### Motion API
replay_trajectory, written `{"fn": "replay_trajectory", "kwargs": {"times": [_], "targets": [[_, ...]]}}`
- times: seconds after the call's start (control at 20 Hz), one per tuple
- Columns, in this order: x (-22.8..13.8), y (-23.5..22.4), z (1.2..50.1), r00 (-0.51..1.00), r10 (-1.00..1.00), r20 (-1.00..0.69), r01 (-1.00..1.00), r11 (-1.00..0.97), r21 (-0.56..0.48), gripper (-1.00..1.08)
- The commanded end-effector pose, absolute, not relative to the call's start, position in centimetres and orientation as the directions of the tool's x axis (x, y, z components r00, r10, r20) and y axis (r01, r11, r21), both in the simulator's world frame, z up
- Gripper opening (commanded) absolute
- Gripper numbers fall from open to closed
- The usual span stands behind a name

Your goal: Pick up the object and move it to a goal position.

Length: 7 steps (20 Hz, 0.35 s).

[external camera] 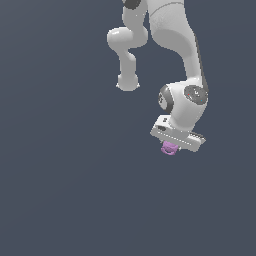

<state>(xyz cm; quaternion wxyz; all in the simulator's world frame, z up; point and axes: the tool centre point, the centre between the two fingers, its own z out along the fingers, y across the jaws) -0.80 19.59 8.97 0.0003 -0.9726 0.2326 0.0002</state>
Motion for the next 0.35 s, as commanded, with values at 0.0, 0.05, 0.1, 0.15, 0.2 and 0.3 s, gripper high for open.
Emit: {"fn": "replay_trajectory", "kwargs": {"times": [0.0,0.05,0.1,0.15,0.2,0.3], "targets": [[-1.3,21.0,9.2,0.891,-0.454,0.000,-0.454,-0.891,0.000,-1.00],[-1.5,21.4,9.3,0.891,-0.454,0.000,-0.454,-0.891,0.000,-1.00],[-1.6,21.7,9.4,0.891,-0.454,0.000,-0.454,-0.891,0.000,-1.00],[-1.7,22.0,9.4,0.891,-0.454,0.000,-0.454,-0.891,0.000,-1.00],[-1.7,22.1,9.5,0.891,-0.454,0.000,-0.454,-0.891,0.000,-1.00],[-1.8,22.3,9.5,0.891,-0.454,0.000,-0.454,-0.891,0.000,-1.00]]}}
